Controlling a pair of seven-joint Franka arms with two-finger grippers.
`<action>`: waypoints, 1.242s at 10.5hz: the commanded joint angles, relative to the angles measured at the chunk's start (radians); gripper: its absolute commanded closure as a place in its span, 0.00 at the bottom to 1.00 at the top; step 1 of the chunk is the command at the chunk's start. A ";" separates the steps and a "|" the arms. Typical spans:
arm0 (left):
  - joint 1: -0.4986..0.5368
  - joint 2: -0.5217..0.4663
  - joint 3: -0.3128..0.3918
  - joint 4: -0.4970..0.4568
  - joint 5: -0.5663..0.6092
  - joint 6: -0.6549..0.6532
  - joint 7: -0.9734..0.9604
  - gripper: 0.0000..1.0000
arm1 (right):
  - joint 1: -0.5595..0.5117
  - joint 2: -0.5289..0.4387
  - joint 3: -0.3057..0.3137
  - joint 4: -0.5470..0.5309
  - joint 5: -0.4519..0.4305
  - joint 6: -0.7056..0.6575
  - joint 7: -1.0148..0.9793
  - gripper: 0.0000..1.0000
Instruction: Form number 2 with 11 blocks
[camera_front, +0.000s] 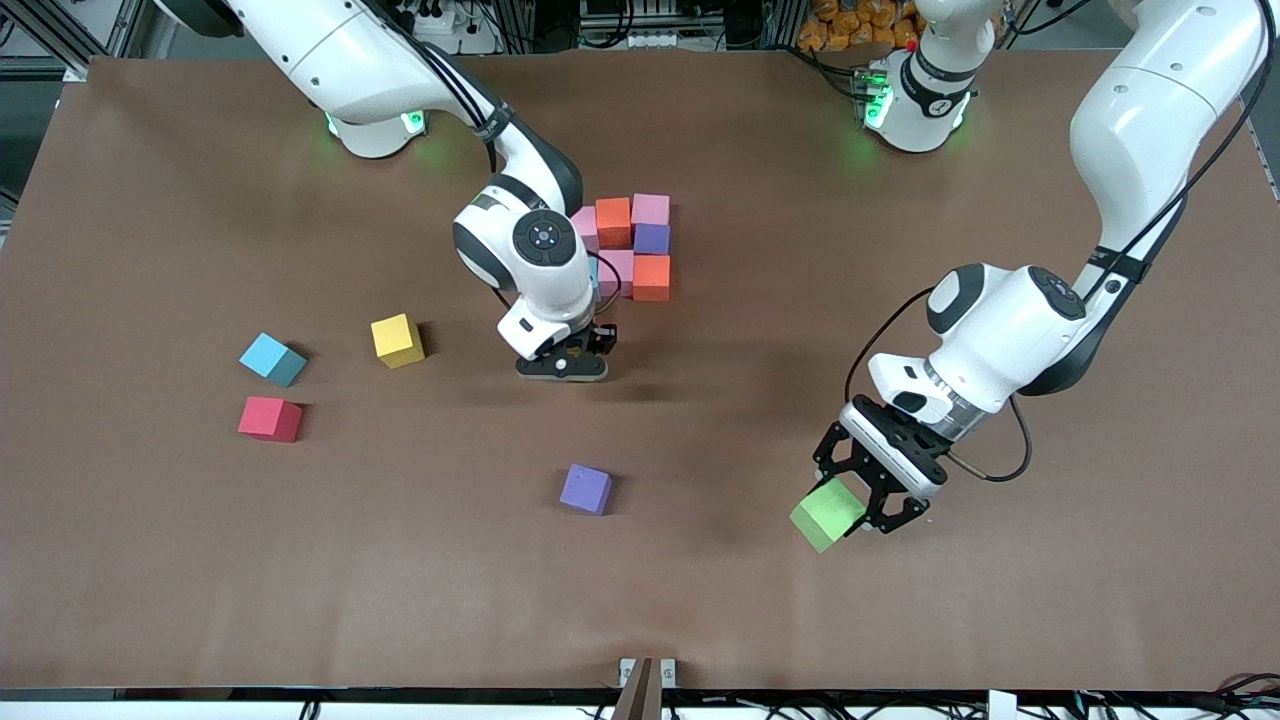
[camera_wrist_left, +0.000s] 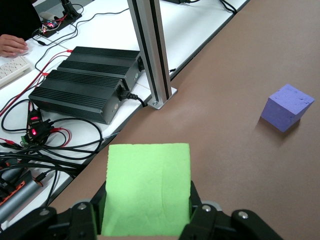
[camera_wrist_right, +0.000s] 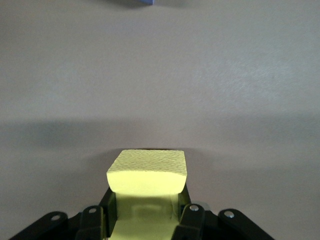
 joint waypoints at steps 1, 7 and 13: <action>0.015 -0.048 -0.002 -0.034 0.020 -0.010 -0.033 1.00 | -0.014 -0.051 0.004 -0.094 0.005 0.066 -0.017 1.00; 0.015 -0.051 -0.002 -0.038 0.020 -0.010 -0.033 1.00 | -0.013 -0.051 0.004 -0.122 0.003 0.068 -0.036 1.00; 0.015 -0.051 -0.002 -0.040 0.020 -0.010 -0.032 1.00 | -0.011 -0.051 0.006 -0.120 0.003 0.068 -0.020 0.00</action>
